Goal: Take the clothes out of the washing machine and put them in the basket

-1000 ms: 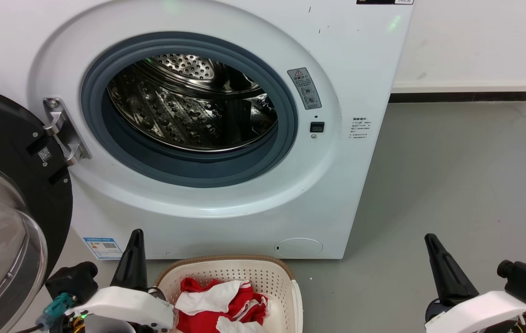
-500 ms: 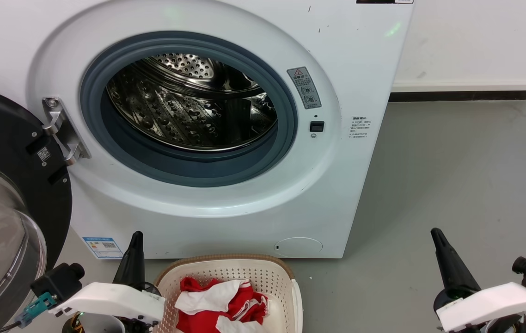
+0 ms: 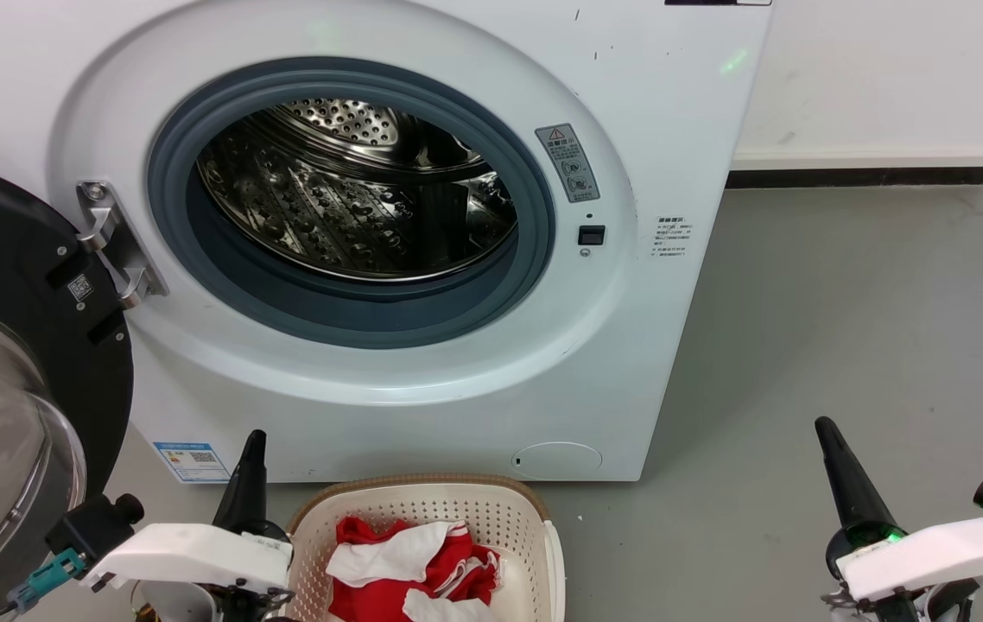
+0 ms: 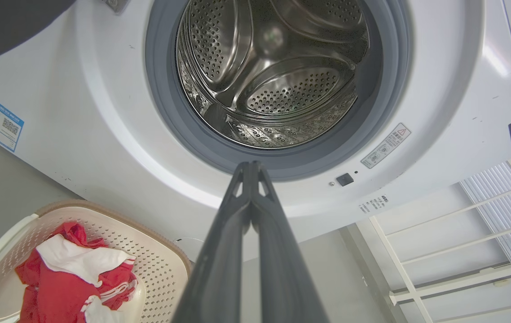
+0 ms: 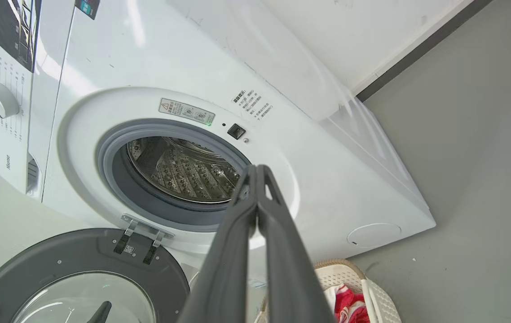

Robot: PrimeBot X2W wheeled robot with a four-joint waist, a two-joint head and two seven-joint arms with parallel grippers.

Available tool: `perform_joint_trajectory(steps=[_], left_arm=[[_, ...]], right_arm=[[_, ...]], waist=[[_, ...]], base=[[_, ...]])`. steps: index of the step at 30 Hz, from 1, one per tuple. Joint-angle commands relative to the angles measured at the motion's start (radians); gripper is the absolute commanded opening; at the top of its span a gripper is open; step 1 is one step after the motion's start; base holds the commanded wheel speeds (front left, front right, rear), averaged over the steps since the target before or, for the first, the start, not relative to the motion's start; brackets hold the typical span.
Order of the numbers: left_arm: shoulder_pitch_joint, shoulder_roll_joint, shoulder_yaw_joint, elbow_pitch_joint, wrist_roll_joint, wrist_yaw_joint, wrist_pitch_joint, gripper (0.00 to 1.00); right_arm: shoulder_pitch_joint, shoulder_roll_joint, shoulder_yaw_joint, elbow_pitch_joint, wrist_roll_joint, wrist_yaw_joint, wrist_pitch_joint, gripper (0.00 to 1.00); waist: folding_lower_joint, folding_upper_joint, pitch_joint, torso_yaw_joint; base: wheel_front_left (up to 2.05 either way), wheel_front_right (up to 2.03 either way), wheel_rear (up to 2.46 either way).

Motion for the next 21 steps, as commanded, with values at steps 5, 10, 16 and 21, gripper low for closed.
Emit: perform_joint_trajectory(steps=[5, 10, 16, 21], left_arm=[[-0.034, -0.001, 0.015, 0.004, -0.077, -0.016, 0.015, 0.0], [-0.036, -0.005, 0.025, 0.014, -0.133, -0.026, 0.025, 0.0], [-0.042, -0.009, 0.034, 0.023, -0.187, -0.035, 0.035, 0.0], [-0.048, -0.012, 0.042, 0.033, -0.238, -0.044, 0.045, 0.0]], right_arm=[[-0.039, -0.006, -0.009, 0.012, 0.082, 0.0, 0.006, 0.0], [-0.048, -0.006, -0.015, 0.027, 0.141, 0.0, 0.008, 0.0], [-0.057, -0.006, -0.02, 0.041, 0.196, 0.0, 0.013, 0.0], [-0.064, -0.006, -0.026, 0.055, 0.248, 0.0, 0.016, 0.0]], waist=[[0.0, -0.0001, 0.001, -0.001], [0.0, -0.0001, 0.002, -0.001], [0.0, -0.0001, 0.002, -0.002], [0.0, -0.0001, 0.003, -0.002]], base=[[0.0, 0.0, 0.0], [0.0, 0.0, 0.0], [0.0, 0.0, 0.0], [0.0, 0.0, 0.0]])
